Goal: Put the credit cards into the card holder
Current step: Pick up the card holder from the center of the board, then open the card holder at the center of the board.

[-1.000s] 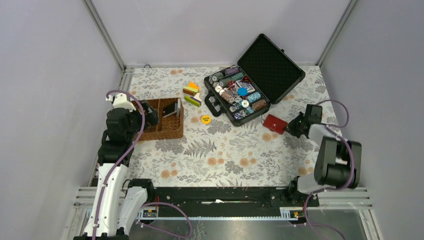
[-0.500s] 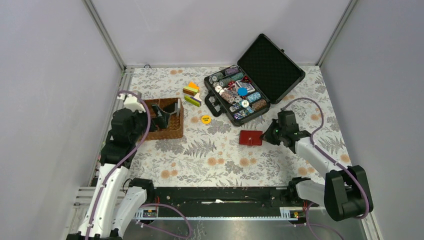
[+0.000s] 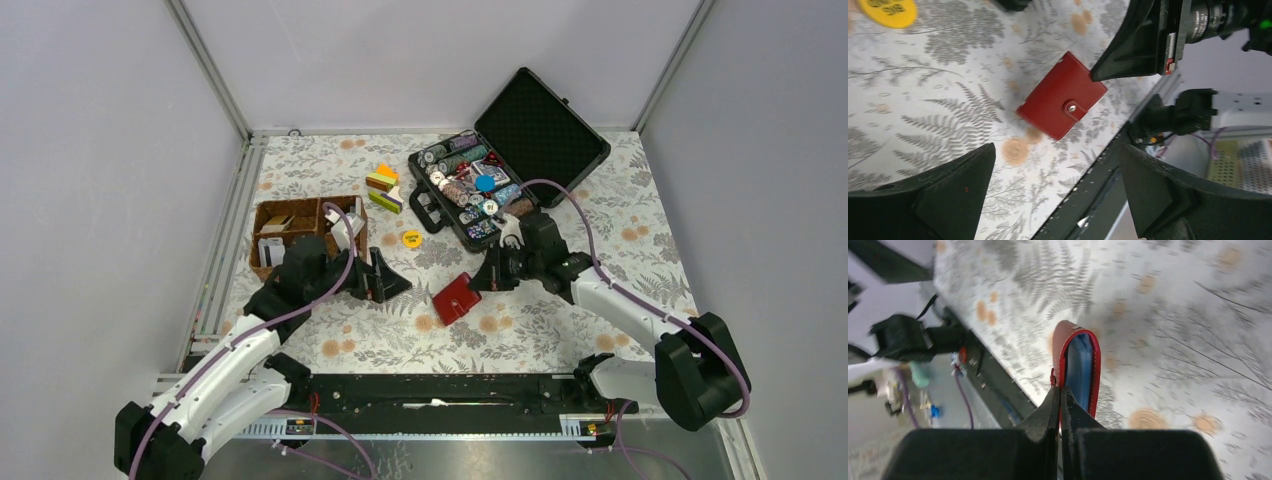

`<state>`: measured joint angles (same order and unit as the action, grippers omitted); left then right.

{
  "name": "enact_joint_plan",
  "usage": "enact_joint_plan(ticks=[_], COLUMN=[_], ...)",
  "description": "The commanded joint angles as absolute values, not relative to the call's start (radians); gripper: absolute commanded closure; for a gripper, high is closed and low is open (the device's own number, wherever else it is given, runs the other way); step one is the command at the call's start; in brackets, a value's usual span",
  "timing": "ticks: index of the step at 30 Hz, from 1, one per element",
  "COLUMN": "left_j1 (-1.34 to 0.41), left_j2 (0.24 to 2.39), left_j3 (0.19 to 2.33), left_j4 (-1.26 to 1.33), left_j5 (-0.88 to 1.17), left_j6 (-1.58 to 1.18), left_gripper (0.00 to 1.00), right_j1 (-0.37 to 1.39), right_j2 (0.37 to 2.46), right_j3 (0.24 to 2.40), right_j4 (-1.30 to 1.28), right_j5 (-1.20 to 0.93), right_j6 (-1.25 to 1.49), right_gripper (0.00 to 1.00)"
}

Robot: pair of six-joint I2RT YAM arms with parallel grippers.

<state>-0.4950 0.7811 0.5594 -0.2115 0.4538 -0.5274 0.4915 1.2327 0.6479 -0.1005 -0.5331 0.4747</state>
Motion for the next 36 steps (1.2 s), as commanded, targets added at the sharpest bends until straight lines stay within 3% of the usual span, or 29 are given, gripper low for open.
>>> enact_joint_plan(ticks=[1,19,28,36], left_j1=[-0.503,-0.519,-0.526,-0.527], left_j2=[0.767,0.815,0.827,0.818], left_j3=[0.551,0.61,0.593,0.604], left_j4=[-0.011,0.082,0.14,0.147], left_j5=[0.621,0.884,0.989,1.017], left_j6=[-0.601,-0.618,-0.663,-0.663], left_gripper=[0.01,0.02,0.43,1.0], right_j1=[0.523,0.711,0.728,0.727], right_j2=[1.191,1.206,1.236,1.247], right_j3=[0.74,1.036,1.055,1.066], right_j4=[-0.029,-0.069,-0.078,-0.134], right_j5=[-0.78,-1.0,-1.008,-0.829], right_j6=[0.412,0.421,0.397,0.36], right_gripper=[1.0,1.0,1.0,0.99])
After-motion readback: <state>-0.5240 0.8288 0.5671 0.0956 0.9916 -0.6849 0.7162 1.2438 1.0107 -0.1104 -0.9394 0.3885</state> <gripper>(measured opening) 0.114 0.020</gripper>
